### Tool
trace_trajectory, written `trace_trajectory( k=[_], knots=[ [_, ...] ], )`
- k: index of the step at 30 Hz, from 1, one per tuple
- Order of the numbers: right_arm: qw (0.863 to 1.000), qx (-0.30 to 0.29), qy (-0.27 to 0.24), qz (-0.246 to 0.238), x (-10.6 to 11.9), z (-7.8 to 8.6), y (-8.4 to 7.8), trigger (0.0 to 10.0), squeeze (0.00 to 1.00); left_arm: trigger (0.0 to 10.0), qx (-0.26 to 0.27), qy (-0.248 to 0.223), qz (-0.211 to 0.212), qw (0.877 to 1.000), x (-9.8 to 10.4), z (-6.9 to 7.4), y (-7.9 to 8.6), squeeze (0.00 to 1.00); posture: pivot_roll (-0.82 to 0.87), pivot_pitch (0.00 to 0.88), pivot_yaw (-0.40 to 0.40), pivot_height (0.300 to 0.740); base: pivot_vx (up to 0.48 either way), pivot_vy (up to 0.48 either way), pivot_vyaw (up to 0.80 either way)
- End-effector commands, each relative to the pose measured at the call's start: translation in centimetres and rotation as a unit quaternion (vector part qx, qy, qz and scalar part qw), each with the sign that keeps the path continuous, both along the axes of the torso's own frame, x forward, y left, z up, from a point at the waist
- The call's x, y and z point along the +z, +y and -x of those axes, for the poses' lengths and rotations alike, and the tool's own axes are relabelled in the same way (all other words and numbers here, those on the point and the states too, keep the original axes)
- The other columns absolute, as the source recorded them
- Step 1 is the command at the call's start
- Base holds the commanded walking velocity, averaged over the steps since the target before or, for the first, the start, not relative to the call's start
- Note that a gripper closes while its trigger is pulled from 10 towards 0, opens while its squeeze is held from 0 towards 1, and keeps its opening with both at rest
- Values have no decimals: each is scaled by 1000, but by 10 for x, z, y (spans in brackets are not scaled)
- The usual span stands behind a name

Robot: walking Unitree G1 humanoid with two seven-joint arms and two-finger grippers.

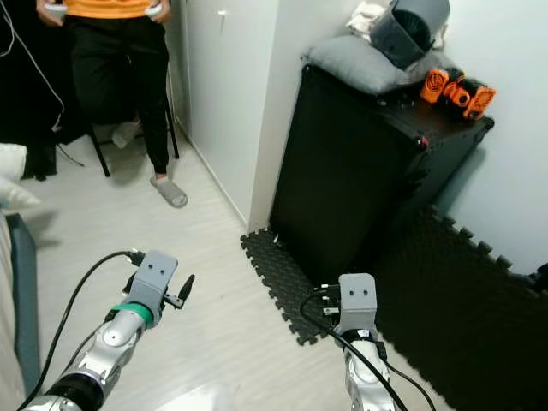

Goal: Clean up the room

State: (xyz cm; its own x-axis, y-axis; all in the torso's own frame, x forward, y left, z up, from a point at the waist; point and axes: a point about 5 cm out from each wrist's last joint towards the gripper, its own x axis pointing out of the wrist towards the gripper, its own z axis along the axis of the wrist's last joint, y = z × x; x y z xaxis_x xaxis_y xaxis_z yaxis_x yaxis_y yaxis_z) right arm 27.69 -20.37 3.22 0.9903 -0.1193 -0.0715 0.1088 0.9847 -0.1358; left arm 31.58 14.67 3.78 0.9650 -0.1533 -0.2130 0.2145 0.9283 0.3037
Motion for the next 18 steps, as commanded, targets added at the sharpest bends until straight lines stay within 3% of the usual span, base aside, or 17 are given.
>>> trace_trajectory(
  k=[1, 10, 18],
  knots=[
    [999, -28, -15, -3, 5, -2, -6, 10000, 0, 10000, -39, 7, -14, 999, 2, -4, -10, 0, -285, 0, 108, 720, 0, 0, 0],
    [997, -68, -28, -11, 4, 9, -14, 10000, 0, 10000, -68, -10, -20, 997, 22, -21, -21, 0, -325, 18, 150, 720, 0, 0, 0],
    [998, -55, -26, -15, 8, 1, -12, 10000, 0, 10000, -72, -31, -1, 997, 32, -25, -26, 0, -219, 37, 86, 720, 0, 0, 0]
  ],
)
